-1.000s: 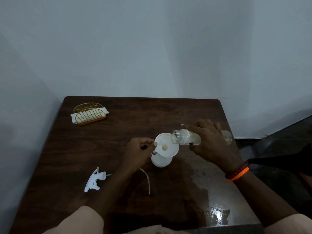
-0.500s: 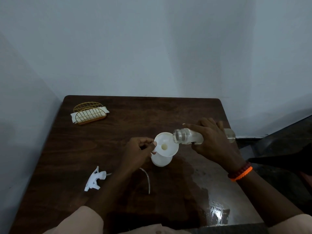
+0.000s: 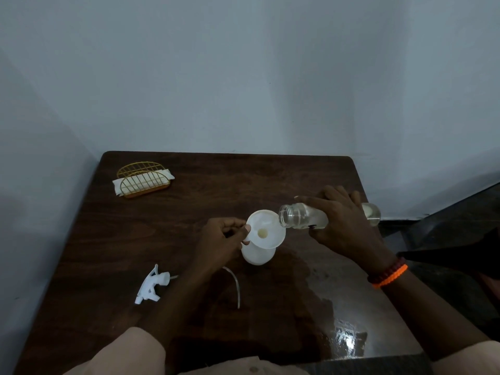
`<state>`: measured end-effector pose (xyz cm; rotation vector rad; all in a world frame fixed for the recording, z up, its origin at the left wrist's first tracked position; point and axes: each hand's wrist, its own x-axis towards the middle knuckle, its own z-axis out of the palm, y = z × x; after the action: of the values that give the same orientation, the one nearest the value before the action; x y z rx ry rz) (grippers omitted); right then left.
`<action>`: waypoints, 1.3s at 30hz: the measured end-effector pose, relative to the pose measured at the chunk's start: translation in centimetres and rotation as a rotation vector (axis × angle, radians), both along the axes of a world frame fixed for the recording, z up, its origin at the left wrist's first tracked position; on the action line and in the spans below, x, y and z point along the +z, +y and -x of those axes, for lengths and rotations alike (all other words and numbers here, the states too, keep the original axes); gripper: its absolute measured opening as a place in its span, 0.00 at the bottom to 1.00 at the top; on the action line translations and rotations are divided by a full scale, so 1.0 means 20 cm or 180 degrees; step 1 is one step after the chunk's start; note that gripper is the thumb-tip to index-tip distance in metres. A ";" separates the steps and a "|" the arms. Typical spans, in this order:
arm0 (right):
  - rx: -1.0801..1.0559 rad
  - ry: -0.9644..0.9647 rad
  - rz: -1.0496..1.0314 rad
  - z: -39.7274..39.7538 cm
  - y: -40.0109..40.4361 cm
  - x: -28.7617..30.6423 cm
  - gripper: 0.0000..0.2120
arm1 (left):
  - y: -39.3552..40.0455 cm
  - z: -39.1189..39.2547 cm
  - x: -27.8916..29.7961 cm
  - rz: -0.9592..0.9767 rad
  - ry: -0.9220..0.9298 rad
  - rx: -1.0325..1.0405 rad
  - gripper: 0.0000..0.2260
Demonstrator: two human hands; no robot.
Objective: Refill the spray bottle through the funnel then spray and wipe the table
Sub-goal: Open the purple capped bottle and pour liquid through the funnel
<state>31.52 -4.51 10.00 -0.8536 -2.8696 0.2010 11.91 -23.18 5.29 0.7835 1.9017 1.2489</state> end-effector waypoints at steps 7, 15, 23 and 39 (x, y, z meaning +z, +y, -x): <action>-0.0003 0.0019 -0.0028 0.00 0.00 0.01 0.30 | 0.00 0.00 0.00 0.0037 0.0049 -0.0030 0.07; -0.0013 0.0008 -0.0043 -0.01 0.01 0.03 0.29 | 0.01 0.00 0.01 0.0032 0.0001 -0.0008 0.07; -0.0014 0.0040 -0.0133 -0.01 0.02 0.01 0.31 | 0.01 -0.01 0.01 0.0016 0.0007 0.0027 0.07; 0.0022 0.0081 -0.0227 -0.02 0.03 0.03 0.31 | 0.01 0.00 0.00 0.0114 0.0016 0.0024 0.06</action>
<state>31.99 -3.82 10.68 -0.8224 -2.8378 0.1089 11.96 -22.90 5.25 0.7622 1.9274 1.2152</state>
